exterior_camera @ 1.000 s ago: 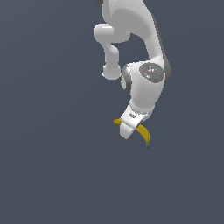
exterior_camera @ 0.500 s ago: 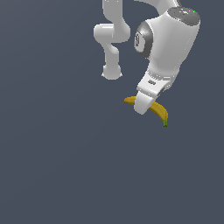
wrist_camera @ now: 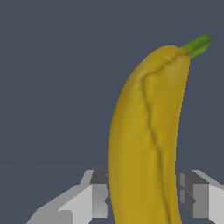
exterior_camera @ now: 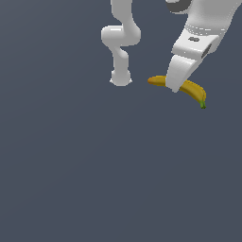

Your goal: Pick up the object and move it to a goal position.

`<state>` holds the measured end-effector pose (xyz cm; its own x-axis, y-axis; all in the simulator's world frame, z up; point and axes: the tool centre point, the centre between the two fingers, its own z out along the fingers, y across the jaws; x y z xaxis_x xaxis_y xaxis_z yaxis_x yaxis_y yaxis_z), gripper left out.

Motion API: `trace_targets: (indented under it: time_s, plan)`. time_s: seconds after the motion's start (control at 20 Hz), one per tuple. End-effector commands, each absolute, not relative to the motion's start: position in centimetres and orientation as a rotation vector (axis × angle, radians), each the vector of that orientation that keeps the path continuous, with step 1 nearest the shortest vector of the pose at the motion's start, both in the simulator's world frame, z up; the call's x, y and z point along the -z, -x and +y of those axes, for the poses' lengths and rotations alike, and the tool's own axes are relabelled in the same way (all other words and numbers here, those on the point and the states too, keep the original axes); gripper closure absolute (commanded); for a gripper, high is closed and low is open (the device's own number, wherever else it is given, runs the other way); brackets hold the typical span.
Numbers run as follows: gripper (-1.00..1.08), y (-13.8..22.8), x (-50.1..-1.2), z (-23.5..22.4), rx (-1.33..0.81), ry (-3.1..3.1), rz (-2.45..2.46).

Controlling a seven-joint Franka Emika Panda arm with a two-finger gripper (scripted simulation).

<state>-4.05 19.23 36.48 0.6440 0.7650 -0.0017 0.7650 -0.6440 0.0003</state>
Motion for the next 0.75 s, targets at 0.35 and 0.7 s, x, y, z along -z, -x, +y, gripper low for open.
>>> trace_targets:
  time_s: [0.35, 0.7]
  plan:
    - [1.08, 5.5, -42.3, 21.5, 0.000, -2.849, 1.323]
    - [1.08, 5.6, -43.4, 21.9, 0.000, -2.850, 1.322]
